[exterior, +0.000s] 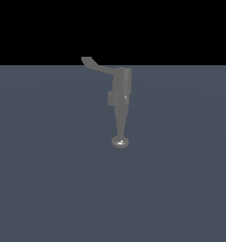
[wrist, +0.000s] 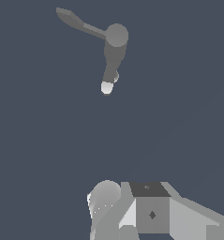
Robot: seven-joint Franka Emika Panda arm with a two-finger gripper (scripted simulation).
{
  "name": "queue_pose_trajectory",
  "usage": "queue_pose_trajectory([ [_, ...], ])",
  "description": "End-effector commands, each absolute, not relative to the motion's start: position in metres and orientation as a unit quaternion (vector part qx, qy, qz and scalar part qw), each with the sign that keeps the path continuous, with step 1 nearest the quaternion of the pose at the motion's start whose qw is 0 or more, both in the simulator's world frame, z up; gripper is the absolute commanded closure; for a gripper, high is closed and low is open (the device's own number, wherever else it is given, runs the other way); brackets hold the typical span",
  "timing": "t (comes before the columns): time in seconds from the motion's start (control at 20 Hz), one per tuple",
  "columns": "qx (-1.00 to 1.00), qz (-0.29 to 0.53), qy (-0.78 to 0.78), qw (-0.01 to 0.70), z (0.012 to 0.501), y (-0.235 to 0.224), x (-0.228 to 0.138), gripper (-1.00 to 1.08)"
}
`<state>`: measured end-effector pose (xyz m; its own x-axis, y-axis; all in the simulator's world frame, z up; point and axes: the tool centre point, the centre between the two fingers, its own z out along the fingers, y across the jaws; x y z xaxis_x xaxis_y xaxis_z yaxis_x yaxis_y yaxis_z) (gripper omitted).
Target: Turn on the faucet by rotating a designated handle.
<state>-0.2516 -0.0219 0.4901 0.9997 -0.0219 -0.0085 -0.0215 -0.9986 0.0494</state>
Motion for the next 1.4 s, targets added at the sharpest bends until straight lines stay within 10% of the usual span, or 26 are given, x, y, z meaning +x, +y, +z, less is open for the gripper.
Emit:
queue_pose_trajectory([
  [0.0,1.000,-0.004,-0.012,0.024,0.490,-0.022,-0.251,1.08],
  [1.35,0.971,-0.006,-0.237,-0.006,0.468,-0.007,-0.163,1.08],
])
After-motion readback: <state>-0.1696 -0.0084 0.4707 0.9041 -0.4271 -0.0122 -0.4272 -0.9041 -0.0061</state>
